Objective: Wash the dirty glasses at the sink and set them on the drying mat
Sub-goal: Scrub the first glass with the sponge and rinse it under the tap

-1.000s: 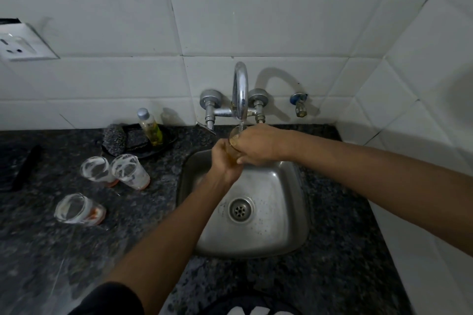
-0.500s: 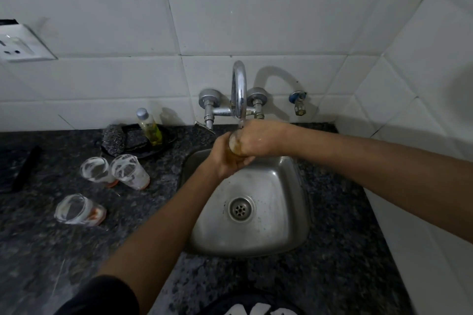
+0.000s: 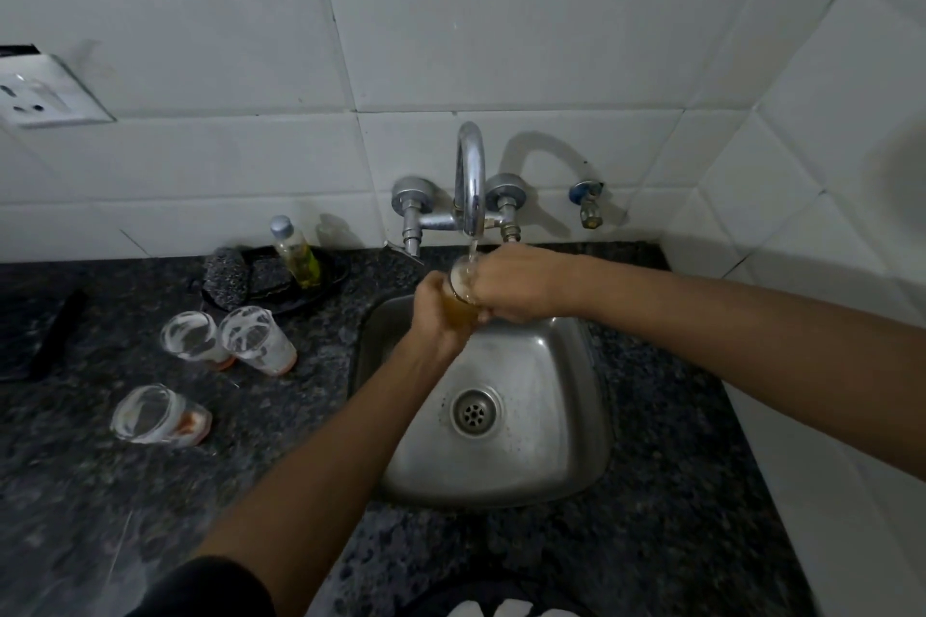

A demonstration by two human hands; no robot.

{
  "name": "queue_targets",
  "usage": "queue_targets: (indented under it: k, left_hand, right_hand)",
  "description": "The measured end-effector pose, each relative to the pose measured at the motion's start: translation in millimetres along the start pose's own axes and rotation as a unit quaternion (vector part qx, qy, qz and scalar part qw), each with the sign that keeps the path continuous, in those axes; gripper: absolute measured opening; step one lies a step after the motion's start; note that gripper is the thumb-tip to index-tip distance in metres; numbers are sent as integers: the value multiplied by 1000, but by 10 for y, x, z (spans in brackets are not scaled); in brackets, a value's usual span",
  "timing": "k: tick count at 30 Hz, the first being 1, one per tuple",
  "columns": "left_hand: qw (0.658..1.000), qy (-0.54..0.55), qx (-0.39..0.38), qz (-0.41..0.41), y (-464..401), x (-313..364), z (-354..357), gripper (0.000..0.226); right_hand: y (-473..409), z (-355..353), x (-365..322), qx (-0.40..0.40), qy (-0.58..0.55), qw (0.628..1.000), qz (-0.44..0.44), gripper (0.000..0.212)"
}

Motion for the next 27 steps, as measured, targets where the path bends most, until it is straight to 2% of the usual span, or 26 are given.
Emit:
queue_targets:
  k: [2, 3, 5, 7, 9, 10, 12, 15, 17, 19, 20, 21, 24, 27]
  left_hand:
    - [998, 53, 11, 21, -21, -52, -48, 44]
    - [998, 60, 8, 15, -32, -73, -59, 47]
    - [999, 31, -18, -13, -35, -85, -47, 54]
    - [998, -40, -31, -31, -59, -58, -47, 50]
    - [997, -70, -30, -22, -82, -27, -40, 45]
    - [998, -56, -30, -14, -82, -34, -31, 47]
    - [1000, 6, -28, -8, -48, -90, -13, 53]
    - [998, 40, -38, -13, -87, -148, -24, 54]
    - [998, -9, -47, -29, -99, -130, -14, 59]
    - [997, -53, -42, -34, -110, -91, -40, 60]
    - [997, -49, -43, -29, -107, -74, -38, 58]
    - [998, -32, -46, -18, -106, -62, -35, 55]
    - [998, 41, -48, 0, -114, -106, -46, 46]
    - [997, 33, -66, -25, -89, -168, -34, 50]
  right_hand:
    - [-2, -15, 67, -19, -56, 998, 37, 17]
    - [0, -8, 66, -28, -55, 998, 27, 17]
    - [16, -40, 9, -32, -10, 999, -17, 8]
    - [32, 15, 10, -18, 61, 996, -58, 11]
    - [56, -11, 38, -3, 39, 998, -42, 13]
    - [58, -55, 45, -2, 2, 1000, -15, 10]
    - [19, -63, 51, 5, -60, 998, 20, 20]
    - [20, -51, 46, -24, -49, 998, 14, 24]
    - [72, -67, 51, -25, -56, 998, 7, 12]
    - [83, -12, -23, -9, 17, 999, -42, 10]
    - [67, 37, -18, -12, 41, 999, -30, 11]
    - [48, 74, 9, -26, 23, 999, 6, 11]
    - [-5, 36, -23, 2, -51, 999, 17, 21]
    - [-8, -13, -41, 21, -38, 999, 9, 10]
Point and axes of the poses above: each hand's wrist, its own y-axis away from the middle knuckle, its own z-axis out of the palm, x = y × z, the point moved 10 cm from there along -y, towards the middle knuckle, and after that the axes turned 3 degrees about z, right-handed, at the moved point
